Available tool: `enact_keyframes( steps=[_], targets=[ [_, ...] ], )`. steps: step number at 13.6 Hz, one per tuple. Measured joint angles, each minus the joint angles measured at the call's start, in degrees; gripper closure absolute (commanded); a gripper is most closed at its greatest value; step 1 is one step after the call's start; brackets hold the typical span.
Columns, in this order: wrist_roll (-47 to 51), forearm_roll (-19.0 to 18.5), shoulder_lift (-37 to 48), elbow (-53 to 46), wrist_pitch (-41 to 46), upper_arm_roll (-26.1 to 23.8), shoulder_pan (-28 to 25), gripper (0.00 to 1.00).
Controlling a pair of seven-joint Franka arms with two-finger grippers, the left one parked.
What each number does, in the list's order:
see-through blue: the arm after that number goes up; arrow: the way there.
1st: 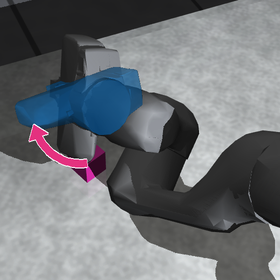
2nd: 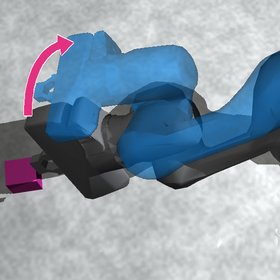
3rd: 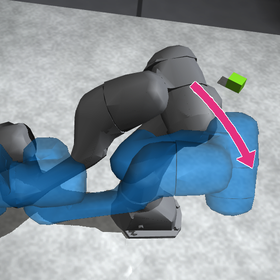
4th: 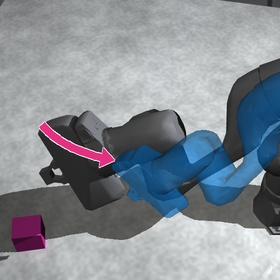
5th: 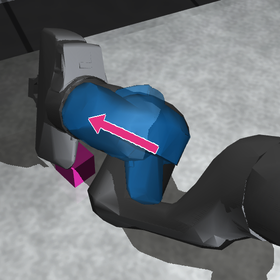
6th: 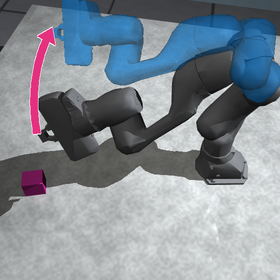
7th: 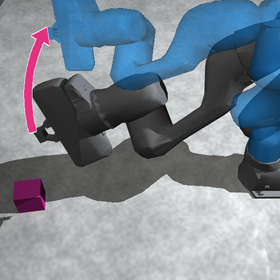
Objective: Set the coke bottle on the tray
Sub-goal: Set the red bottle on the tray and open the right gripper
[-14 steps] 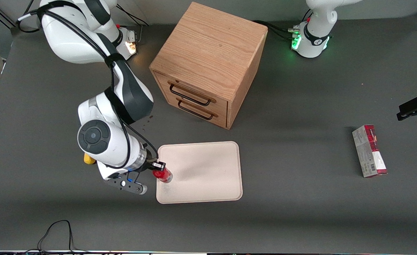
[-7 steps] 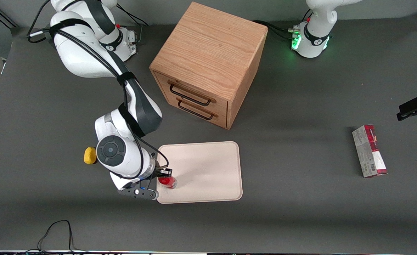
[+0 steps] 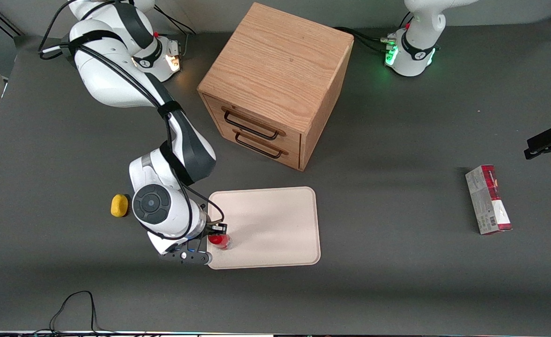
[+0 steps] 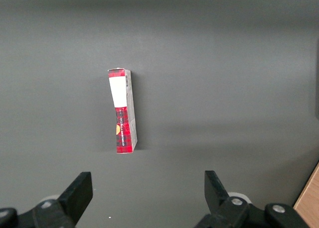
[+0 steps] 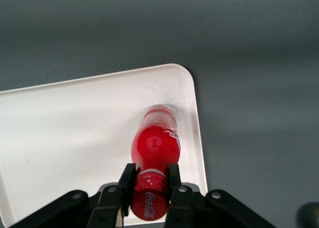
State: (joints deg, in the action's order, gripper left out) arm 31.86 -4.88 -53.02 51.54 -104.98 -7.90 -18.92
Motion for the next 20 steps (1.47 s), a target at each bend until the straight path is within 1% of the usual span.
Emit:
enact_keyframes(
  steps=[5, 6, 7, 8, 11, 20],
  targets=[
    [-0.2, -0.5, -0.4, 0.0, -0.6, 0.0, 0.1, 1.00],
    [-0.2, -0.5, -0.4, 0.0, -0.7, 0.0, 0.1, 0.74],
    [-0.2, -0.5, -0.4, 0.0, -0.7, 0.0, 0.1, 0.08],
    [-0.2, -0.5, -0.4, 0.0, -0.9, 0.0, 0.1, 0.00],
    [-0.2, -0.6, -0.4, -0.1, -2.3, 0.0, 0.1, 0.00],
    [-0.3, -0.6, -0.4, -0.4, -2.5, 0.1, 0.1, 0.00]
  ],
)
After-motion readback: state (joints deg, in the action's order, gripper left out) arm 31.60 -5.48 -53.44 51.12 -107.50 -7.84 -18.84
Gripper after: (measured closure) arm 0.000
